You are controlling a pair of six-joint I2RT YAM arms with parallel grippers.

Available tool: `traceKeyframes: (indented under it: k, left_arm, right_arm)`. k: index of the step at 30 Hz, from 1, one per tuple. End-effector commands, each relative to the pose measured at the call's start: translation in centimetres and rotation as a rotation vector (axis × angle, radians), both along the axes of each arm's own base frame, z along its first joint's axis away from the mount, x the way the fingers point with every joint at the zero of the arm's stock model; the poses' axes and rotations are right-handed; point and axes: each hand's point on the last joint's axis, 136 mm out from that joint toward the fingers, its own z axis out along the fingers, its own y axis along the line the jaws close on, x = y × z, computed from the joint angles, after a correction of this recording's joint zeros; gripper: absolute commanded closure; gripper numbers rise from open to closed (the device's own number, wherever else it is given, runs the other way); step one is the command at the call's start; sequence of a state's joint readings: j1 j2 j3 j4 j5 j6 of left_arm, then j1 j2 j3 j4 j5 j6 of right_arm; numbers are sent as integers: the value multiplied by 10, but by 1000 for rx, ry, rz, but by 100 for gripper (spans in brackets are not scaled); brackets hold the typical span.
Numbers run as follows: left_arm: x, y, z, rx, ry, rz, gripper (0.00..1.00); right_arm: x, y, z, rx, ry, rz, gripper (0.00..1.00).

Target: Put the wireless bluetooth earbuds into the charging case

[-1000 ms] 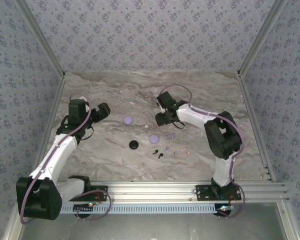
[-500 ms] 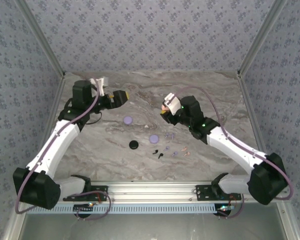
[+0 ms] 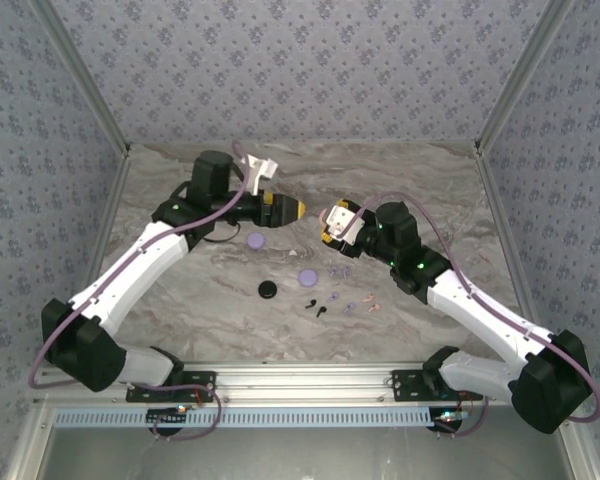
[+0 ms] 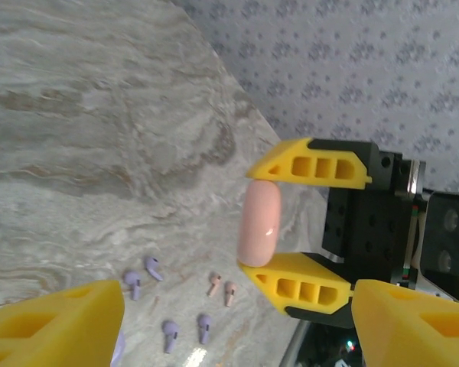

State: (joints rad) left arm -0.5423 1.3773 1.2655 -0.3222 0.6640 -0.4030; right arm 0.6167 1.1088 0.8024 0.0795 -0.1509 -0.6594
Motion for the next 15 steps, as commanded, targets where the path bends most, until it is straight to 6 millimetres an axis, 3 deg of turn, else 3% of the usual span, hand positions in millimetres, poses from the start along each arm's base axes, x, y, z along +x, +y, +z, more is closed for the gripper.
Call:
traceKeyframes:
  k: [1,6,15]
  left_arm:
    - [-7,-17,12,-33,-22,-73,24]
    - [-8,-38,3,-63,8,-116,28]
    - [-7,-59,-12,-54,52,-166,43]
  right_arm:
    - [-7,4,9,1,-49,41,44]
    - [-8,5,10,-1,-48,45,44]
    - [-9,5,8,-4,-39,49,44]
